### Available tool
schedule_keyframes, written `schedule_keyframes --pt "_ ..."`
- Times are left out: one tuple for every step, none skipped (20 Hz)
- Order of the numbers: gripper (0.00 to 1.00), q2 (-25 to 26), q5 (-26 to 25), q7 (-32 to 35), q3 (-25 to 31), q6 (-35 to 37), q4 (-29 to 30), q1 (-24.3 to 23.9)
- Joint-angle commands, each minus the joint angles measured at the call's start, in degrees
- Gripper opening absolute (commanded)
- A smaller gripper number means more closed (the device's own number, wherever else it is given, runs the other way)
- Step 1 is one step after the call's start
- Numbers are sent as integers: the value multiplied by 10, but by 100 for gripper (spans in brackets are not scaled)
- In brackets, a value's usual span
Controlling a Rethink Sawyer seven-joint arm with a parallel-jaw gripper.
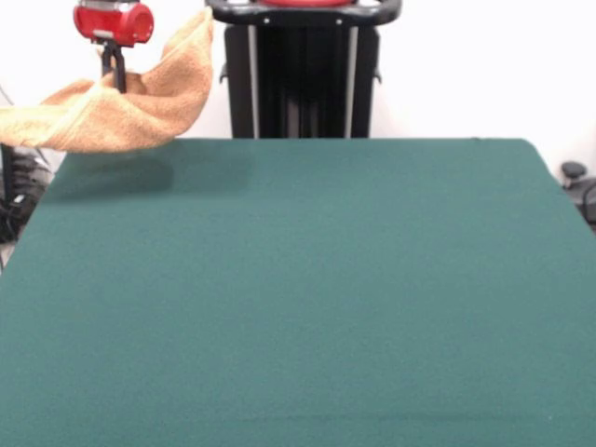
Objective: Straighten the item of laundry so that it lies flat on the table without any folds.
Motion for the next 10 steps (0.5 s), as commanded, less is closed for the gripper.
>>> schedule_keyframes --pt "0 30 117 -500 107 301 27 -54" --pt "0 16 115 -489 113 287 49 -51" --pt "0 1 123 -480 123 282 67 -53" --pt "0 -7 120 -466 129 271 86 -53" --pt "0 -16 124 -457 140 266 102 -54" --pt "0 -21 122 -441 143 261 115 -48" --pt "0 -30 124 -428 150 252 129 -45" --pt "0 -30 117 -408 149 243 140 -35" --pt "0 -25 104 -381 142 232 147 -18" --pt "0 -17 87 -350 129 221 151 4"
